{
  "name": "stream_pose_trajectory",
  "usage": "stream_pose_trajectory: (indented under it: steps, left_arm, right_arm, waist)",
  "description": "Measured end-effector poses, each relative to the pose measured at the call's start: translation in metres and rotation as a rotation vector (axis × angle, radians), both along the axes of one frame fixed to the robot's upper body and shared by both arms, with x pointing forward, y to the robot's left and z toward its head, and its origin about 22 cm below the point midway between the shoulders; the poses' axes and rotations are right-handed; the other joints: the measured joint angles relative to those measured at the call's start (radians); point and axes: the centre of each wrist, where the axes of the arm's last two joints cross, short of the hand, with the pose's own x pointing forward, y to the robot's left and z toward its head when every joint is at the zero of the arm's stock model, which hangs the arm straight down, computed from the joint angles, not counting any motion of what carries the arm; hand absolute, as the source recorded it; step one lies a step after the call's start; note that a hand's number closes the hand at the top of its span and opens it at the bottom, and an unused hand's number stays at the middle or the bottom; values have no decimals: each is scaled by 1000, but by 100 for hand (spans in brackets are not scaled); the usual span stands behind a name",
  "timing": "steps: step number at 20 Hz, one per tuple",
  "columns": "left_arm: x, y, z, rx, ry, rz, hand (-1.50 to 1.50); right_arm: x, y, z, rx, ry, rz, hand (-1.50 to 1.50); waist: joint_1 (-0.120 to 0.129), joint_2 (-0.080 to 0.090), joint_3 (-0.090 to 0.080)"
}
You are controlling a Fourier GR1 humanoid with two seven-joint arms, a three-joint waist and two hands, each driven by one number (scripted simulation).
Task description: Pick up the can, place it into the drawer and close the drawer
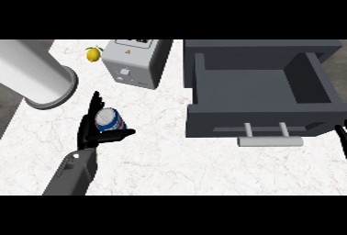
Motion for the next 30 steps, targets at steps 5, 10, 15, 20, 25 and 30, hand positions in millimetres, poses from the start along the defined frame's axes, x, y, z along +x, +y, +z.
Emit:
stream_pose_trajectory:
  steps: [5,10,15,20,25,30]
  left_arm:
    - [14,-15,4,-16,-20,-28,150]
    - [24,-24,10,-70,-36,-55,150]
    - [29,-31,26,-99,-74,-97,150]
    - [11,-13,30,-103,-107,-90,150]
    - [-5,2,42,-110,-140,-82,150]
    - [-3,-7,70,-100,-153,-128,150]
  right_arm:
    - [-4,1,-2,0,-1,2,-150]
    - [0,-5,3,6,-10,-6,-150]
    - [-8,-6,2,12,-9,-16,-150]
    - [-10,0,2,14,-11,-18,-150]
    - [-16,1,1,24,-13,-23,-150]
    - [-15,-3,0,23,-19,-29,-150]
  waist:
    - [-1,0,0]
    - [-1,0,0]
    - [4,-2,1]
    - [7,-2,1]
    - [7,-3,1]
    - [7,-3,1]
